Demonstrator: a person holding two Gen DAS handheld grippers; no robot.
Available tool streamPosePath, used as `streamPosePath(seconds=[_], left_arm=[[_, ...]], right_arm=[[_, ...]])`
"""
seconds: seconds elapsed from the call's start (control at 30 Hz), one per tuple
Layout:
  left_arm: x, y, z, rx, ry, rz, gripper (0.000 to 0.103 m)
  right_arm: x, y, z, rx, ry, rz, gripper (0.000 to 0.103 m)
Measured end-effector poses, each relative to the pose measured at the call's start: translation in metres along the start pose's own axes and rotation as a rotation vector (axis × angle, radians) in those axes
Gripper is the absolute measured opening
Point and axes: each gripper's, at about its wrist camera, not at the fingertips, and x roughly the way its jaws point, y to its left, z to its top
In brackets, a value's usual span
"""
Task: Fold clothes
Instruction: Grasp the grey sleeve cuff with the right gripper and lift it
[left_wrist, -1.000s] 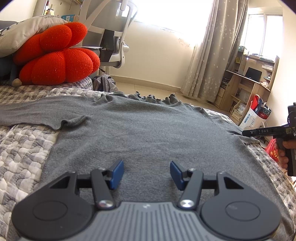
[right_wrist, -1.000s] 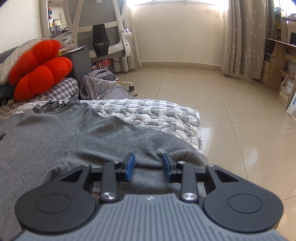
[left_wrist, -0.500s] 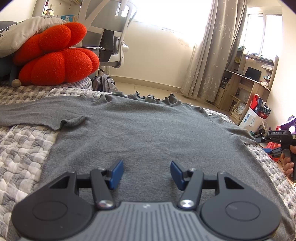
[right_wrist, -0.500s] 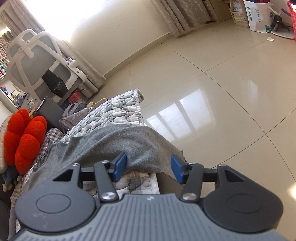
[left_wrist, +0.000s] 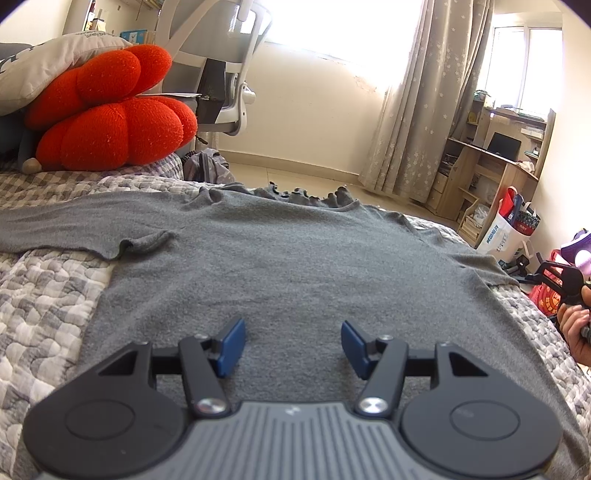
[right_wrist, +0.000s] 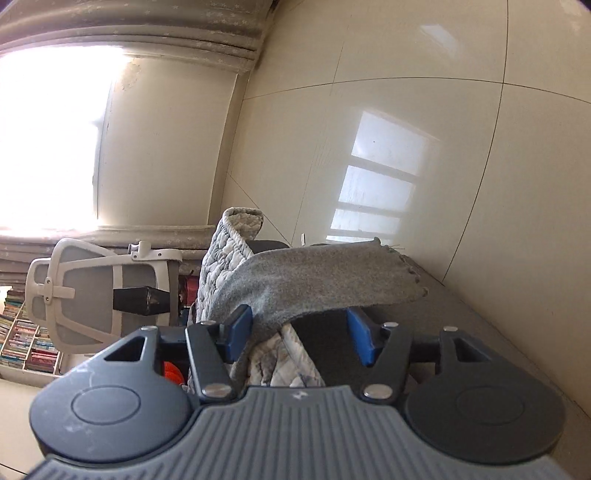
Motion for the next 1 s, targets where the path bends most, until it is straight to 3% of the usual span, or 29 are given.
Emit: streamPosePath(seconds=[0.1, 0.23, 0.27, 0.37, 0.47, 0.63, 0.77, 1.0], left_arm=[[0.000, 0.000, 0.000, 0.004, 0.001, 0.003, 0.059], [0.000, -0.001, 0.000, 0.007, 0.002, 0.004, 0.059], [0.000, -0.001, 0.000, 0.007, 0.002, 0.004, 0.059], [0.000, -0.001, 0.000, 0.007, 0.002, 0.003, 0.059], [0.000, -0.001, 0.000, 0.006, 0.001, 0.002, 0.060], [0.000, -0.001, 0.000, 0.005, 0.001, 0.000, 0.060], [0.000, -0.001, 0.000, 0.005, 0.001, -0.001, 0.060], [0.000, 0.000, 0.000, 0.006, 0.002, -0.002, 0.060]], right_arm=[[0.004, 0.002, -0.001, 0.065, -0.007, 0.007, 0.060], [0.008, 0.001, -0.004, 0.168, -0.079, 0.047, 0.060], [0.008, 0.001, -0.004, 0.183, -0.102, 0.065, 0.056], [0.000, 0.007, -0.003, 0.153, -0.179, 0.101, 0.030], [-0.010, 0.014, -0.002, 0.106, -0.231, 0.146, 0.018], [-0.020, 0.023, -0.003, 0.061, -0.298, 0.229, 0.018], [-0.009, 0.023, -0.005, 0.063, -0.270, 0.218, 0.018], [-0.002, 0.014, -0.012, 0.101, -0.166, 0.120, 0.025]])
